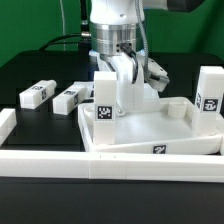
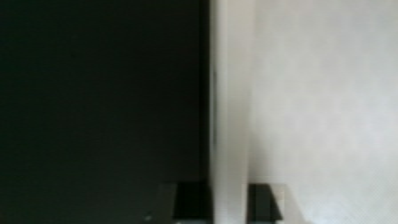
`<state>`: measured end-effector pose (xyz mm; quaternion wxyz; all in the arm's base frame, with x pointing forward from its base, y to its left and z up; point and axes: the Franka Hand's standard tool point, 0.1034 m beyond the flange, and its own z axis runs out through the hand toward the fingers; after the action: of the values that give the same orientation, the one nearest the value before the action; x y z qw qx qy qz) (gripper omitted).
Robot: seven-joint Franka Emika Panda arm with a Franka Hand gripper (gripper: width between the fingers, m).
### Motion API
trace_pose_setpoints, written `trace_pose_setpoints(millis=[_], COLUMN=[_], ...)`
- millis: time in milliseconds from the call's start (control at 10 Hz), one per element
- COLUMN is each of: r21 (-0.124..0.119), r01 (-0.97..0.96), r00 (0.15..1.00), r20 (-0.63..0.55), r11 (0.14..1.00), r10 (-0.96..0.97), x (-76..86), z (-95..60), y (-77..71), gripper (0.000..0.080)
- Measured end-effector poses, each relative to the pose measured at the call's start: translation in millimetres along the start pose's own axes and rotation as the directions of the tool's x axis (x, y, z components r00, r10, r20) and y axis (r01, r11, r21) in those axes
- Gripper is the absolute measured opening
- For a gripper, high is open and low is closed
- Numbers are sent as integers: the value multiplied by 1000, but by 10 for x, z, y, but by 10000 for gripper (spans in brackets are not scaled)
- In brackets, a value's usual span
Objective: Assemble desk
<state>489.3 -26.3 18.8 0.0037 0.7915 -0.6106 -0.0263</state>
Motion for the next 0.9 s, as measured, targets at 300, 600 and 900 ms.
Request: trace_pose_setpoints(millis=[300, 600, 900], r21=[1, -13, -20], r01=[145, 366, 565], r00=[989, 930, 824], r20=[-13, -28, -24], r11=[989, 930, 825], r10=[-145, -367, -566], x=[116, 271, 323], z=[-13, -13, -14], y=[17, 36, 58], gripper=[62, 61, 61])
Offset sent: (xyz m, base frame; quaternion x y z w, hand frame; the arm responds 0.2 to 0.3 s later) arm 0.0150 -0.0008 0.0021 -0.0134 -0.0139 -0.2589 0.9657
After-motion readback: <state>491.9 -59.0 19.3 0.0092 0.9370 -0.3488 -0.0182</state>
